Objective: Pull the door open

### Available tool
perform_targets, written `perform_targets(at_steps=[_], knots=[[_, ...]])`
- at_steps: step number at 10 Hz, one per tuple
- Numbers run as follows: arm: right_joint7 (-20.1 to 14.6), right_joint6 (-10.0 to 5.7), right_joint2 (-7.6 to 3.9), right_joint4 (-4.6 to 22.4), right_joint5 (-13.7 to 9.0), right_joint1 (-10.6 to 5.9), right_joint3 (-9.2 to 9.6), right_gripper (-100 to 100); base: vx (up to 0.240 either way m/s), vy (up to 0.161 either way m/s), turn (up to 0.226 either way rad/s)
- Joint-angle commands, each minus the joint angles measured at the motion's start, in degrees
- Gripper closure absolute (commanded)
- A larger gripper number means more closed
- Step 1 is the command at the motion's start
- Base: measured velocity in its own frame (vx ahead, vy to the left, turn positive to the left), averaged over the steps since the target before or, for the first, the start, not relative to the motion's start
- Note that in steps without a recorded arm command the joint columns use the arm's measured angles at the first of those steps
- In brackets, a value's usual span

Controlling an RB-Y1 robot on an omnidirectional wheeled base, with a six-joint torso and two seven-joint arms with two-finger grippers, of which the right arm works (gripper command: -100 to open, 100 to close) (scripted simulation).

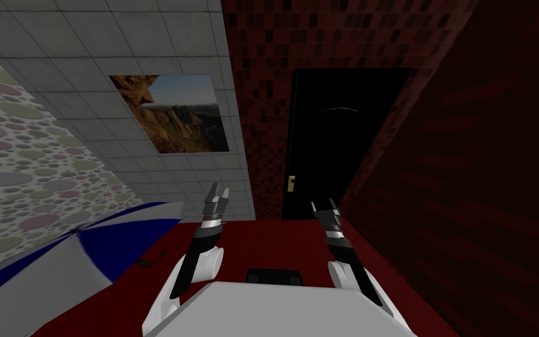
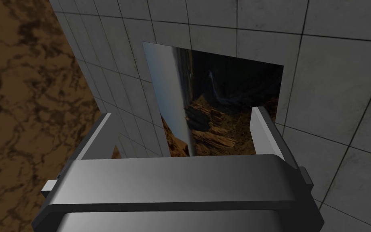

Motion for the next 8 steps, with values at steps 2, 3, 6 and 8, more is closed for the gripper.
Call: perform_targets(at_steps=[2, 3, 6, 8], knots=[[-4.1, 0.7, -0.58, 1.7, -1.0, -0.19, -0.34, -100, 0.067, -0.001, 0.102], [-5.7, 0.98, -0.81, 2.5, -1.4, -0.23, -0.47, -100, 0.095, -0.01, 0.122], [-10.8, 1.82, -1.45, 4.7, -2.6, -0.34, -0.83, -100, 0.107, -0.019, 0.101], [-12.9, 2.1, -1.66, 5.4, -3.0, -0.38, -0.95, -100, 0.059, -0.008, 0.043]])
